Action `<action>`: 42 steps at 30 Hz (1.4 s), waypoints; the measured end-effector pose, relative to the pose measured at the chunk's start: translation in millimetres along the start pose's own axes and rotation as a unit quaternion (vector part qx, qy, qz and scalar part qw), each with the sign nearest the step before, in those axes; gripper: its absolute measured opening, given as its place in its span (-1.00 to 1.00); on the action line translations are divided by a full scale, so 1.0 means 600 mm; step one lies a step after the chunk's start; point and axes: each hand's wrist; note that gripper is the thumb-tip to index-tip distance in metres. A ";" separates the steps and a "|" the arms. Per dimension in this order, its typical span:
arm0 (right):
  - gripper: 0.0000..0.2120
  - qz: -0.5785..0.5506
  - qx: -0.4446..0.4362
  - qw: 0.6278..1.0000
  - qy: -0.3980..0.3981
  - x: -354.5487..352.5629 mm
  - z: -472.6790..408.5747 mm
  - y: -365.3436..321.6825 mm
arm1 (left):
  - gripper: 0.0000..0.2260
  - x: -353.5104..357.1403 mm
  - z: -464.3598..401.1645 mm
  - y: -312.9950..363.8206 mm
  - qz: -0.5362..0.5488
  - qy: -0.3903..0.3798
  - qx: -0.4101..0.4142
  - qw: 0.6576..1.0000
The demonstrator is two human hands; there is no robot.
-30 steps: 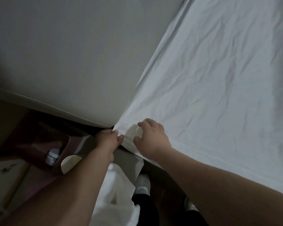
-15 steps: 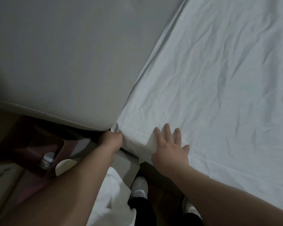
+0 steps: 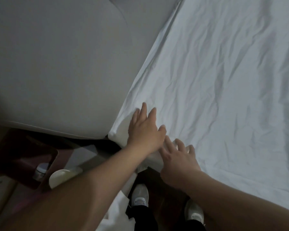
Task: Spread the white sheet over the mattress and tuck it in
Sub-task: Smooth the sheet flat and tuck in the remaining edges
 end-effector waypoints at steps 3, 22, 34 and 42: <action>-0.42 -0.003 -0.005 0.994 0.108 -0.021 -0.027 0.049 | -0.28 -0.024 -0.065 -0.018 -0.106 -0.050 0.020 0.993; -0.34 -0.104 0.229 0.958 0.135 0.028 -0.081 0.259 | 0.10 0.017 -0.150 0.006 -0.161 0.013 -0.122 0.979; -0.19 -0.098 0.181 0.976 0.075 0.055 -0.095 0.262 | 0.08 0.031 -0.169 0.009 -0.133 0.043 -0.115 0.984; -0.39 -0.188 0.258 0.932 0.174 0.088 -0.040 0.274 | -0.07 0.056 -0.131 0.057 -0.155 0.070 -0.113 0.979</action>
Point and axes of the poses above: each hand's wrist, its own z-axis away from the middle knuckle, its own x-axis out of the palm, y = z × x, and after that the axes turned 14 degrees about z, right-handed
